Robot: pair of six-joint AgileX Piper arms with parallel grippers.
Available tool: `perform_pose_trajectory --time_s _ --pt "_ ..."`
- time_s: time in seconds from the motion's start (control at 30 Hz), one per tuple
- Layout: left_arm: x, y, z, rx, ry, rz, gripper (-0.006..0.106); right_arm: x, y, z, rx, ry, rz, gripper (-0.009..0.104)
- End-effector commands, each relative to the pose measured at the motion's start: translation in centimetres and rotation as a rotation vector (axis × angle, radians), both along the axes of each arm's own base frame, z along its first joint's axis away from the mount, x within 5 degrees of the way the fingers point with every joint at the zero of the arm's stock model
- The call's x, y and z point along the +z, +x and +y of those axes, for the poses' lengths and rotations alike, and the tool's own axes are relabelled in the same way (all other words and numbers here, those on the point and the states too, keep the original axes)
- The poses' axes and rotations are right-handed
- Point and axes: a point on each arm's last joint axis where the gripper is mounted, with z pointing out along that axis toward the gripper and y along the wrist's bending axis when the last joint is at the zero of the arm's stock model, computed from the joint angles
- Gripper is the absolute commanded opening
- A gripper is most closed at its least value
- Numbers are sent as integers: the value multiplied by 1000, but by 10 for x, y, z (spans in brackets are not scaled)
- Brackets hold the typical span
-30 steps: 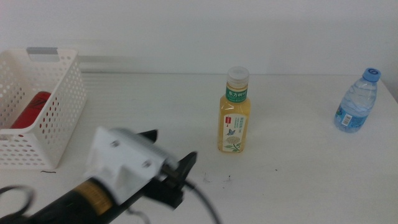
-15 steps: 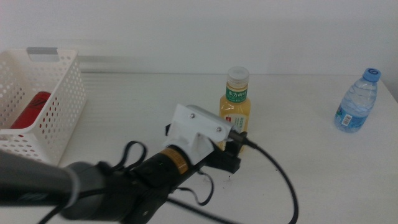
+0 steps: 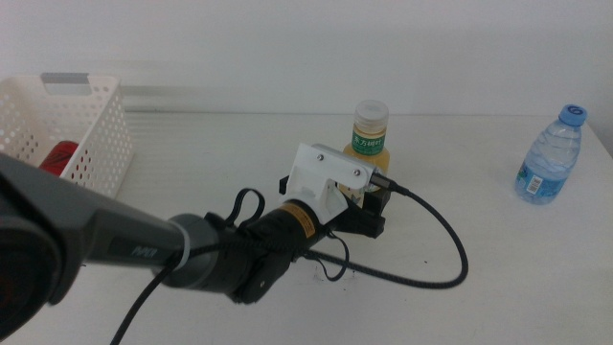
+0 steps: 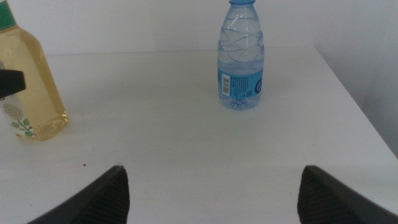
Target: Use arms to grab the bottles and put them into the dustbin to the left of the table.
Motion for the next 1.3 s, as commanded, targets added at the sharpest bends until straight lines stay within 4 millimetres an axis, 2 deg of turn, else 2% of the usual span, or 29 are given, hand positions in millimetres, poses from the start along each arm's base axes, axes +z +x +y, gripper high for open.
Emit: perform_pose_trajectory --time_s 0.0,0.23,0.47,0.87,0.97,1.07,1.13,1.27 --pt "1 9 -2 -27 -4 -3 94 0 0 -1 -6 -12 -16 93" --pt "-2 34 2 -9 -4 -24 94 0 0 -1 -6 -12 -16 93" --pt "-15 52 -8 3 -53 -32 94 0 0 -1 -6 -12 -16 93" --pt "-33 65 -15 29 -84 -60 91 0 0 -1 -6 -12 -16 93" --pt "-34 65 -15 25 -77 -78 79 0 0 -1 -6 -12 -16 93" --pt "-32 64 -16 -8 -27 -137 53 0 0 -1 -6 -12 -16 93" --pt "-30 63 -18 -41 -23 -177 31 0 0 -1 -6 -12 -16 93" --pt "-17 55 -15 -51 -57 -148 4 0 0 -1 -6 -12 -16 93"
